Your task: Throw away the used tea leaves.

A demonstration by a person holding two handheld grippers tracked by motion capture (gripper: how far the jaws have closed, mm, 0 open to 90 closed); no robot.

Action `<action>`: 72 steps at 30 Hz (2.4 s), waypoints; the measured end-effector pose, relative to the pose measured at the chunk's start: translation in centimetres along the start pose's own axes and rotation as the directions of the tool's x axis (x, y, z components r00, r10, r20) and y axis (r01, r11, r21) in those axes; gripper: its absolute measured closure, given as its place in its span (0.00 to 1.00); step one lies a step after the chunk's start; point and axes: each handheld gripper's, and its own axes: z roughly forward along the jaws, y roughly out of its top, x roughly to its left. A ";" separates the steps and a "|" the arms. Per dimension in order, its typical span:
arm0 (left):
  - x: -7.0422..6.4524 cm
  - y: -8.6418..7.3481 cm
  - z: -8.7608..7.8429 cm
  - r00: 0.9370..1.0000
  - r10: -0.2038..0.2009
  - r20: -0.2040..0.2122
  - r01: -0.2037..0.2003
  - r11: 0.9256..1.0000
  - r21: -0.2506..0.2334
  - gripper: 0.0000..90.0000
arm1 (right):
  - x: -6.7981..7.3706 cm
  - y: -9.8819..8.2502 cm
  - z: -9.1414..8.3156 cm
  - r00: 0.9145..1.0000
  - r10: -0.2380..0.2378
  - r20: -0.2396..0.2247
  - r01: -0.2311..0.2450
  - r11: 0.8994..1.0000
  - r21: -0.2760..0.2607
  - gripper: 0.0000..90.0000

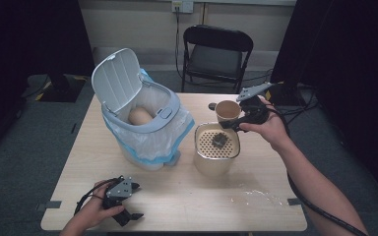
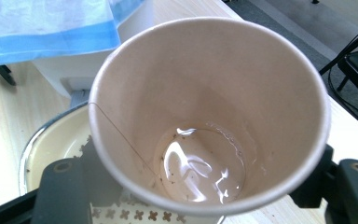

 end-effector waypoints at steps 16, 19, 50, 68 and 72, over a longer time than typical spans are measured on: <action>0.0 0.0 0.0 1.000 0.001 0.005 -0.001 1.000 -0.005 0.00 | 0.2 2.1 -0.4 0.999 -0.004 -0.047 0.004 1.000 -0.001 0.32; 0.0 0.0 0.0 1.000 0.001 0.005 -0.001 1.000 -0.006 0.00 | 0.3 2.4 -0.4 0.999 -0.005 -0.053 0.006 1.000 0.006 0.32; 0.0 0.0 0.0 1.000 0.001 0.005 -0.001 1.000 -0.006 0.00 | -0.2 6.1 -1.8 0.996 -0.014 -0.090 0.013 1.000 -0.009 0.32; 0.0 0.0 0.0 1.000 0.001 0.005 -0.001 1.000 -0.005 0.00 | -0.3 8.0 -2.1 0.994 -0.018 -0.112 0.017 1.000 -0.006 0.32; 0.0 0.0 0.0 1.000 0.001 0.004 -0.001 1.000 -0.005 0.00 | -0.2 8.4 -1.9 0.993 -0.019 -0.115 0.018 1.000 -0.007 0.32</action>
